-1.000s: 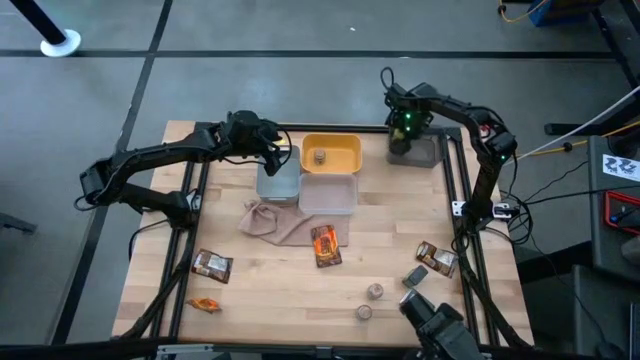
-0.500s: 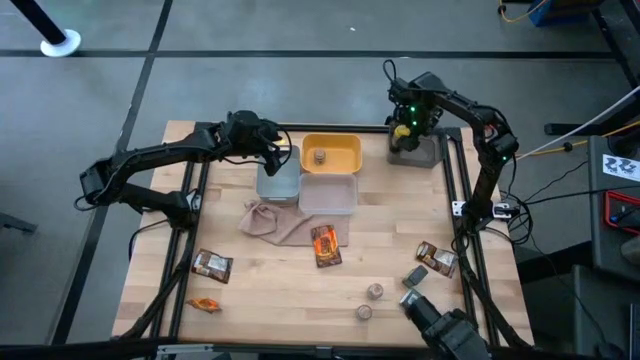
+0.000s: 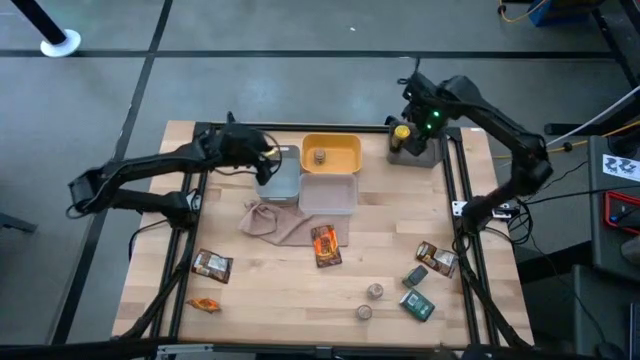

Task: Sort spices by type
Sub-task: Put the top middle orange seasoning pack into the gray bin

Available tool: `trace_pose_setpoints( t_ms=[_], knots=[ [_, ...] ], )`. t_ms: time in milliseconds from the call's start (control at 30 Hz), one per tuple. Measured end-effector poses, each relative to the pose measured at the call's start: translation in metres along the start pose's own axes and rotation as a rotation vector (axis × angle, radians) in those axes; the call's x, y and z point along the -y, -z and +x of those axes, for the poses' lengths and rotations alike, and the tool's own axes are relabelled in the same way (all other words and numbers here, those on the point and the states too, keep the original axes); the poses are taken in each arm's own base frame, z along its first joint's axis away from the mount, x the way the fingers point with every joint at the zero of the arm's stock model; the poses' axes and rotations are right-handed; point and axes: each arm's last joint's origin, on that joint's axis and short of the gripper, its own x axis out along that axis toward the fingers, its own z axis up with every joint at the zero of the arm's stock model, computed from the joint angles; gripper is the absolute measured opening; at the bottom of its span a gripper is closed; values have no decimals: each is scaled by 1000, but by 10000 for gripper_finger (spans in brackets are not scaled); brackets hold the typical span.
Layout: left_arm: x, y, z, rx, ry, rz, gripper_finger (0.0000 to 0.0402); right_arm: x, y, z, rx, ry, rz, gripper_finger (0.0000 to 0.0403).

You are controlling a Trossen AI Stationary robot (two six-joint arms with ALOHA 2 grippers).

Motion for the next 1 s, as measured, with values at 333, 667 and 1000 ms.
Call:
trace_pose_setpoints(
  t_ms=[333,667,1000],
  knots=[
    [9,22,-46,214,69,-7,235,-83,25,-27,133,-104,-173,308],
    [18,29,-58,204,144,-35,235,-184,43,-27,321,-149,-534,308],
    [23,33,-58,164,171,-17,235,-262,64,4,332,-121,-750,308]
  ],
)
